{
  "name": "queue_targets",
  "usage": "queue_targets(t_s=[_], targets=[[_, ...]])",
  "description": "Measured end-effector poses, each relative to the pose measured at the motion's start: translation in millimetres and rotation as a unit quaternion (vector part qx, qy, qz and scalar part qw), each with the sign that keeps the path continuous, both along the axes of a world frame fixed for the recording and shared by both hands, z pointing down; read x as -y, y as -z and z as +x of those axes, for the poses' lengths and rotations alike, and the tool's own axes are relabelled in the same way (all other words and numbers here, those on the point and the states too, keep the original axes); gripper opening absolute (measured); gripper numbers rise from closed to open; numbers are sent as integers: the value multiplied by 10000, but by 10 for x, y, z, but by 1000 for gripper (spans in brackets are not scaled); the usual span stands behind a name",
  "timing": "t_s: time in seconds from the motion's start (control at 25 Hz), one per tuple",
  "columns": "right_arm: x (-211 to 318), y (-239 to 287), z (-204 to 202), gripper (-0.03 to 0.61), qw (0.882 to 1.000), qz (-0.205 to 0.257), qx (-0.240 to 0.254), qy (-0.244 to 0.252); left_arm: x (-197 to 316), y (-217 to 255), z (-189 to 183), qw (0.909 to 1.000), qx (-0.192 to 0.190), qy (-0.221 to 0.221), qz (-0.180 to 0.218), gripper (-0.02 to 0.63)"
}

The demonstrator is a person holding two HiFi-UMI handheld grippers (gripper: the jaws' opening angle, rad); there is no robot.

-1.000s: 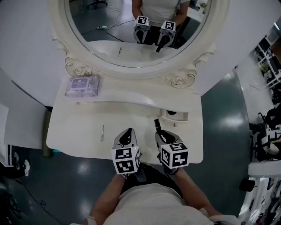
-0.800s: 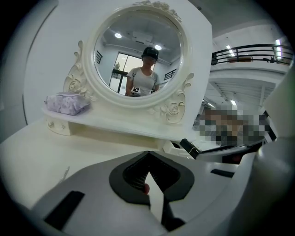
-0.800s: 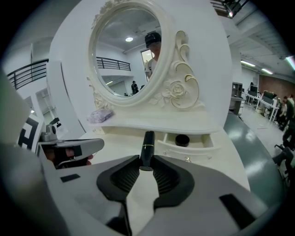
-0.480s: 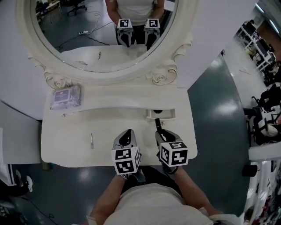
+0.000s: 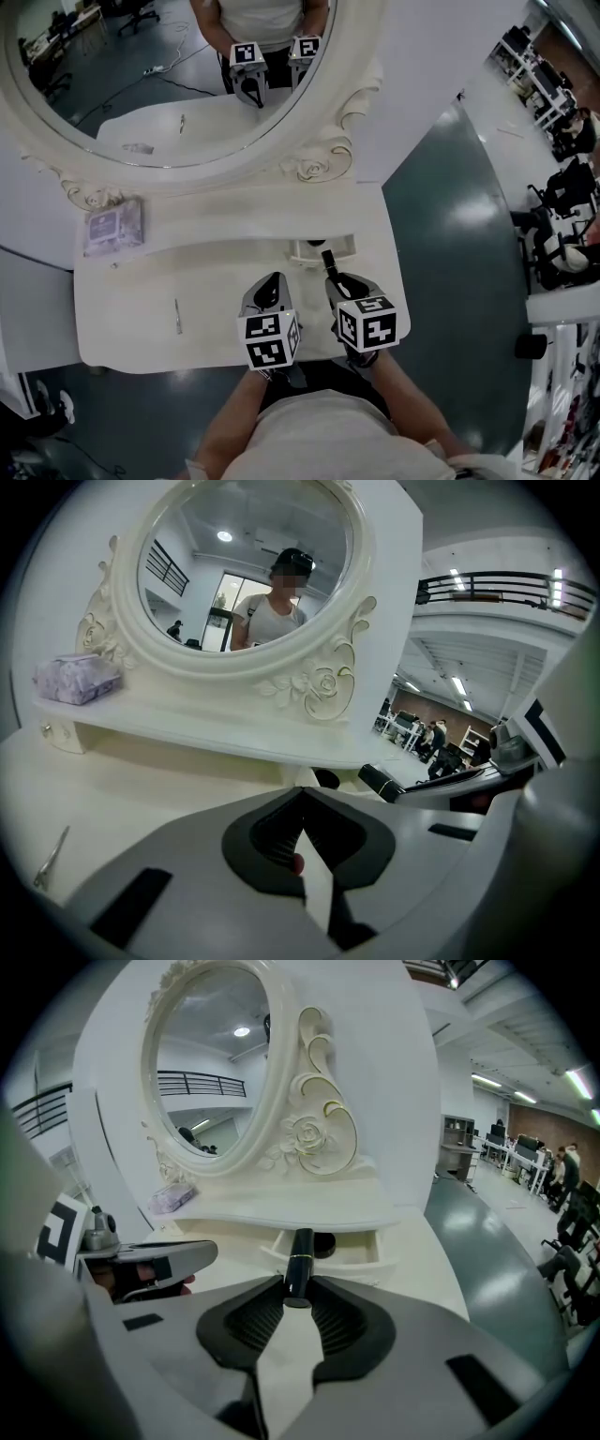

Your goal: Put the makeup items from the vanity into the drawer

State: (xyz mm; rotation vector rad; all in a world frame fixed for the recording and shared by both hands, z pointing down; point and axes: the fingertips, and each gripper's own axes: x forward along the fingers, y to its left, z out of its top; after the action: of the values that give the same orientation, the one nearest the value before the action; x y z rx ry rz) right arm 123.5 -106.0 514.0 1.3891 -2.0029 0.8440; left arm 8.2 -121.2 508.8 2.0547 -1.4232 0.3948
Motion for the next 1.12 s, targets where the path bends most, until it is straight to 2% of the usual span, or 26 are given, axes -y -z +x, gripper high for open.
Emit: queue_targets(t_s=[0.64, 0.8, 1.12], targets=[[320, -173, -186, 103, 9910, -489, -70, 1242, 350, -227, 44, 9985, -118, 460, -275, 5], [404, -138, -192, 104, 9912, -403, 95, 1257, 385, -266, 15, 9980, -88, 544, -322, 5], [480, -108, -113, 156, 9936, -279, 87, 1093, 440, -241, 27, 9983, -48, 514, -278, 5]])
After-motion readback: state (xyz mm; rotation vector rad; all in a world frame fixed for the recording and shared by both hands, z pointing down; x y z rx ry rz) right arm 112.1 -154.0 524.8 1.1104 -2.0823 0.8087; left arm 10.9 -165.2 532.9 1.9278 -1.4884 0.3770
